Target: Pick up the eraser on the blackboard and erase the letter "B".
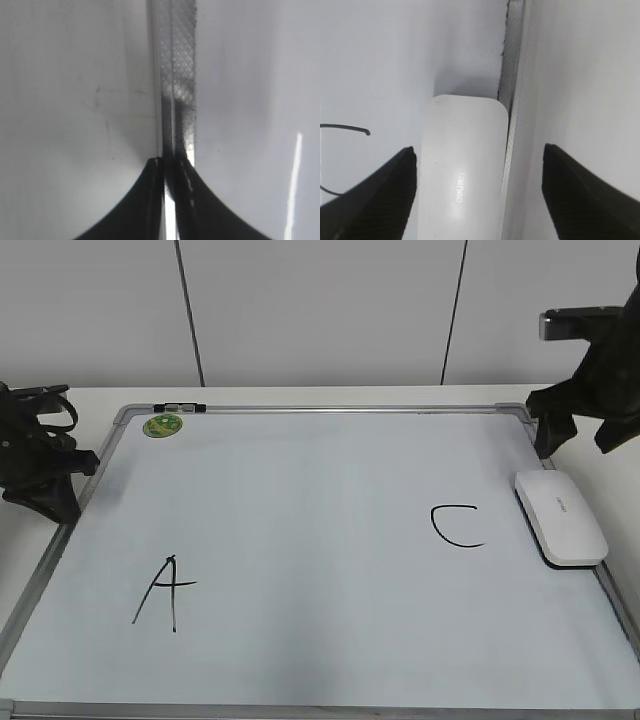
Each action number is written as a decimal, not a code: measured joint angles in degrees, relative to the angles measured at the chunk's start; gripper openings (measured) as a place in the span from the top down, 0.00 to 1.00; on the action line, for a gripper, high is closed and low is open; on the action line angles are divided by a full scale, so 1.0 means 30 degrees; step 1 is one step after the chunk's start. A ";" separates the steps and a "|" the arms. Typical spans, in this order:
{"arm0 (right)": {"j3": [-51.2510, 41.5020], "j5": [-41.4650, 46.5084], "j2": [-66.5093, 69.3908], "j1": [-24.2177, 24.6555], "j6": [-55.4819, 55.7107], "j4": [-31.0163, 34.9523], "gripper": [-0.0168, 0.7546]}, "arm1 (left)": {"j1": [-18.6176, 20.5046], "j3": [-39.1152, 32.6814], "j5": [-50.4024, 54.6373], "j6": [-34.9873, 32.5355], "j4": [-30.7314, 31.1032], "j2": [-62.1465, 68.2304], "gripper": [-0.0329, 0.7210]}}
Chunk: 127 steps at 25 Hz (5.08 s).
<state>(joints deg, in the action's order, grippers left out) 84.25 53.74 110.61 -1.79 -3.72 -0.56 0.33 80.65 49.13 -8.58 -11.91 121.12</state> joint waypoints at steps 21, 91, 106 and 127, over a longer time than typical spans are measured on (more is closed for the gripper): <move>0.5160 0.5565 -0.1924 -0.0201 -0.1028 0.1936 0.21 | 0.0000 0.5583 0.6012 -0.0108 0.0000 -0.1503 0.40; -1.7523 0.6307 -3.3527 -0.0516 -0.0809 0.0009 0.21 | -0.0379 -1.6159 0.7308 0.1676 0.2576 -3.7632 0.36; -1.8446 0.3898 -3.3527 -0.0516 -0.0809 -0.0007 0.21 | -0.0379 -1.7083 0.4766 0.1676 0.2622 -3.7632 0.36; -1.8446 0.3868 -3.4352 0.0284 -0.0809 -0.0036 0.21 | -0.0379 -1.7083 0.4730 0.1676 0.2622 -3.8311 0.36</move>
<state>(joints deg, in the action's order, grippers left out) 28.92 65.35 7.56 -0.94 -6.15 -0.67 -0.81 29.41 63.32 -3.56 -4.04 6.18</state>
